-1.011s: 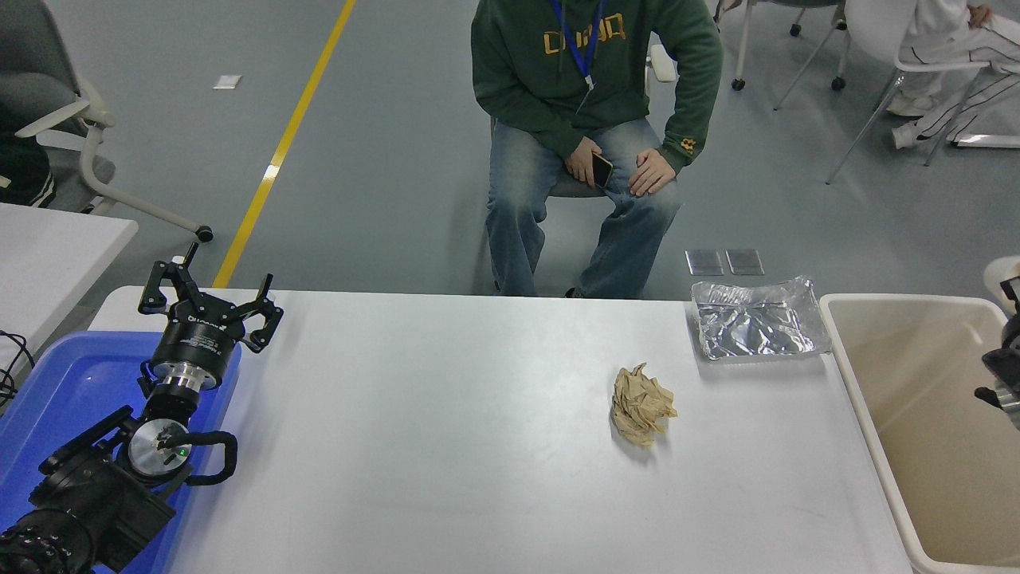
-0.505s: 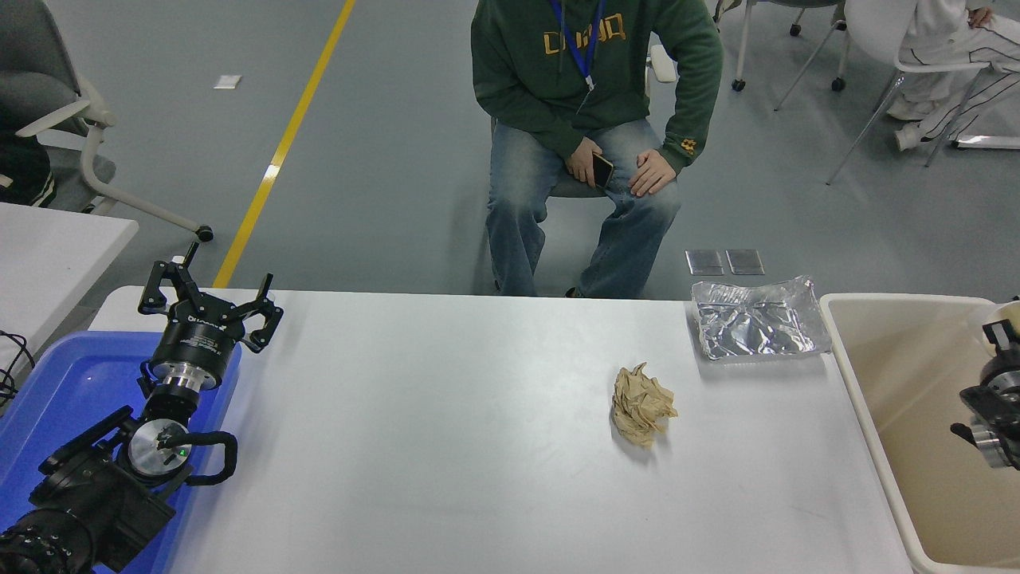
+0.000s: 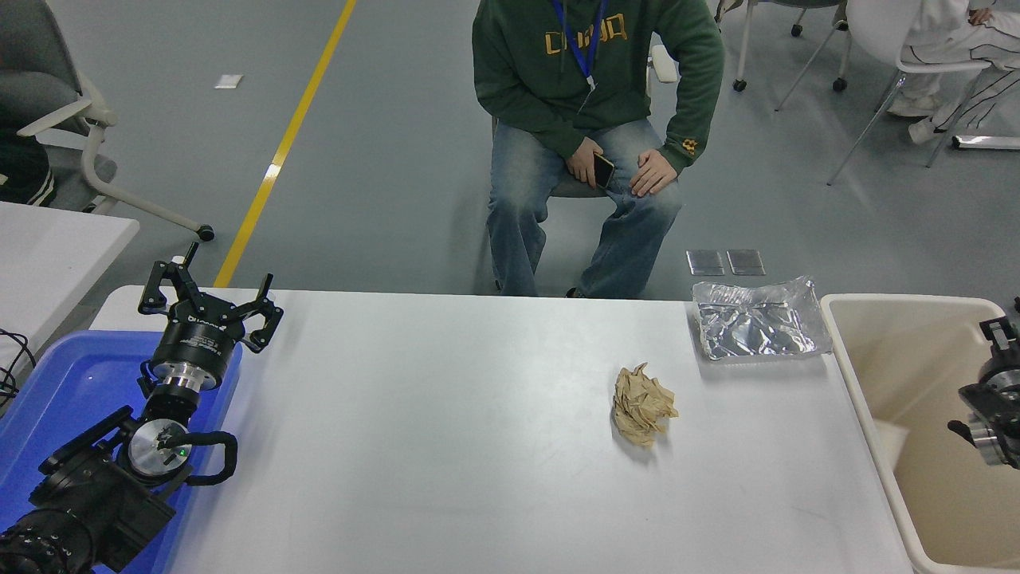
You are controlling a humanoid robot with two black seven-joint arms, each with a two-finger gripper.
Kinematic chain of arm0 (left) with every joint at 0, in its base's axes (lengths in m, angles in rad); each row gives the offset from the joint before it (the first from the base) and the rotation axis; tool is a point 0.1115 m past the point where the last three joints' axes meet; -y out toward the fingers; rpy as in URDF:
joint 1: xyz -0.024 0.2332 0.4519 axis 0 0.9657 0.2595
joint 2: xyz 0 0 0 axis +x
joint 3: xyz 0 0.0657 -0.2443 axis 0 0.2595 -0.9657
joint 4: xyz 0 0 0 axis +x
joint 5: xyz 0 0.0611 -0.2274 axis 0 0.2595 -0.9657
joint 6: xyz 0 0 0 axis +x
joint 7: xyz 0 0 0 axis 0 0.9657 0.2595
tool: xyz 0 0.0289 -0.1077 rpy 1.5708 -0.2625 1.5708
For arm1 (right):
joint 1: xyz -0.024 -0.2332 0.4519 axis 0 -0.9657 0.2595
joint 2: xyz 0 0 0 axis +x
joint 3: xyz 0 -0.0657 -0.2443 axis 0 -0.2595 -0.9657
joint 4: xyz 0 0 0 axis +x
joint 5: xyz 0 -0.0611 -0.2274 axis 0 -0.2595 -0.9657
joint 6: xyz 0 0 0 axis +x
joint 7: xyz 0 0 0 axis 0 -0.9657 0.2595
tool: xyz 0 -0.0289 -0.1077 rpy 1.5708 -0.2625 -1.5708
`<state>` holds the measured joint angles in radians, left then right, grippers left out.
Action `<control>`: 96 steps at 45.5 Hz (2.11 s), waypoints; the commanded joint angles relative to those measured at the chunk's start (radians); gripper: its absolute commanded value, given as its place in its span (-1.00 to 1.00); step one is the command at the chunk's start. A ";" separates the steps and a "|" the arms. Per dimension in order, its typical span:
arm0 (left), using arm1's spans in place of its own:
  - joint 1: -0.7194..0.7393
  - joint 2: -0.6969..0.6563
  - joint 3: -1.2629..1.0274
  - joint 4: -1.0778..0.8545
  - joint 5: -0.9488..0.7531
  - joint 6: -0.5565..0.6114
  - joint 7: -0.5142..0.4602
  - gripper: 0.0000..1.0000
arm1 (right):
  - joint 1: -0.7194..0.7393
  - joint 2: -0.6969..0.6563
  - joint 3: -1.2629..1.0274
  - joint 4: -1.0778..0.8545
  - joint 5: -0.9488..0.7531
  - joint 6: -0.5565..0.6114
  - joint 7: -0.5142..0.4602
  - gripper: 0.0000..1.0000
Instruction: Clean the table surface
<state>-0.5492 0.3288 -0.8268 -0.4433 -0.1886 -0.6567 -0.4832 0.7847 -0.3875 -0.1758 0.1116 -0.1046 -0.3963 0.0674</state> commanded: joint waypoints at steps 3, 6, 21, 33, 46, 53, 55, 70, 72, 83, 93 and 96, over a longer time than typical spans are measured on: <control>0.000 0.001 0.000 0.000 0.000 0.000 0.000 1.00 | 0.010 -0.010 0.002 0.008 0.002 0.022 0.006 1.00; 0.000 0.000 0.000 0.000 0.000 0.000 0.000 1.00 | 0.014 -0.017 0.001 0.016 0.002 0.037 0.006 1.00; 0.000 0.000 0.000 0.000 0.000 0.000 0.000 1.00 | 0.100 -0.258 0.134 0.431 0.000 0.125 0.012 1.00; 0.000 -0.001 0.000 0.000 0.000 0.000 0.000 1.00 | 0.133 -0.402 0.285 0.766 -0.015 0.140 0.014 1.00; 0.000 0.001 0.000 0.000 0.000 0.000 0.000 1.00 | 0.133 -0.419 0.366 1.083 -0.012 0.157 0.015 1.00; 0.000 -0.001 0.000 0.000 0.000 0.000 0.000 1.00 | 0.116 -0.373 0.417 1.177 0.022 0.148 0.029 1.00; 0.000 -0.001 0.000 0.000 0.000 0.000 0.000 1.00 | 0.102 -0.350 0.432 1.194 0.069 0.148 0.055 1.00; 0.000 0.001 0.000 0.000 0.000 0.000 -0.002 1.00 | 0.002 -0.189 0.512 1.197 0.306 0.152 0.302 1.00; 0.000 0.000 0.000 0.000 0.000 0.000 -0.002 1.00 | -0.024 -0.159 0.538 1.194 0.306 0.154 0.311 1.00; 0.000 0.001 0.000 0.000 0.000 0.000 0.000 1.00 | -0.140 0.030 0.680 1.136 0.306 0.160 0.319 1.00; 0.000 0.001 0.000 0.000 0.000 0.000 0.000 1.00 | -0.205 0.162 0.817 1.018 0.304 0.241 0.319 1.00; 0.000 0.001 0.000 0.000 0.000 0.000 0.000 1.00 | -0.216 0.196 0.846 0.959 0.304 0.277 0.319 1.00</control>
<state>-0.5492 0.3297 -0.8268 -0.4432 -0.1886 -0.6566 -0.4838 0.6351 -0.3291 0.5448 1.1990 0.1931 -0.2021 0.3766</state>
